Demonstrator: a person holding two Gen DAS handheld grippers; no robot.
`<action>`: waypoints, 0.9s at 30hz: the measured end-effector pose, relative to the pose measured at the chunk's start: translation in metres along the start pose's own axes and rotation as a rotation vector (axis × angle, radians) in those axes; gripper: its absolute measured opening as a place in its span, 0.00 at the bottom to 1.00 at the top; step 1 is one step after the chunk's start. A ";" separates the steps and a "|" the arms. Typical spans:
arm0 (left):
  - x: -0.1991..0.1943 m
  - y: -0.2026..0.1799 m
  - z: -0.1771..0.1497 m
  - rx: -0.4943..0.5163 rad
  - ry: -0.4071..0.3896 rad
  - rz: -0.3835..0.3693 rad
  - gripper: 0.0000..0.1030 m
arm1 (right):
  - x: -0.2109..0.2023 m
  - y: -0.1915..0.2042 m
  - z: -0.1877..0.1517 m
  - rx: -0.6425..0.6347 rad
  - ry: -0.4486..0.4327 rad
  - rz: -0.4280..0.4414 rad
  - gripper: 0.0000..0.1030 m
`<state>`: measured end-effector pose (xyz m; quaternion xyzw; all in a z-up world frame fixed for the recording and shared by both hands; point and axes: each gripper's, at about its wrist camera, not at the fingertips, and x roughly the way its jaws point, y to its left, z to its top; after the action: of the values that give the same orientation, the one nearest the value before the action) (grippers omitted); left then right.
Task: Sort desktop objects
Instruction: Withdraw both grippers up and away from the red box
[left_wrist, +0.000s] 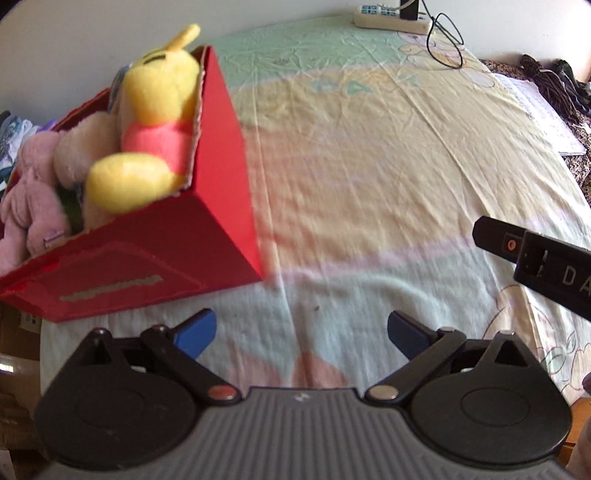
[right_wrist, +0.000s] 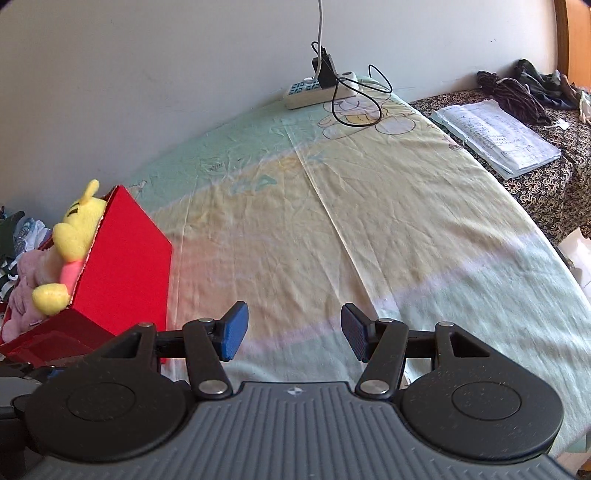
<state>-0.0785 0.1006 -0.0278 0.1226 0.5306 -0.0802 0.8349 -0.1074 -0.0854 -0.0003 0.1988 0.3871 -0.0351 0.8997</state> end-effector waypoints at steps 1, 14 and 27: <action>0.003 0.003 -0.002 -0.008 0.007 0.003 0.97 | 0.003 0.000 -0.001 -0.001 0.006 0.002 0.57; 0.006 0.092 -0.020 -0.097 0.028 0.054 0.97 | 0.013 0.064 -0.022 -0.116 0.093 0.060 0.58; -0.007 0.203 -0.041 -0.180 0.025 0.044 0.97 | 0.012 0.177 -0.052 -0.193 0.086 0.135 0.58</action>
<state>-0.0632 0.3071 -0.0140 0.0595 0.5434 -0.0121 0.8373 -0.0961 0.0977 0.0177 0.1382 0.4125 0.0715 0.8976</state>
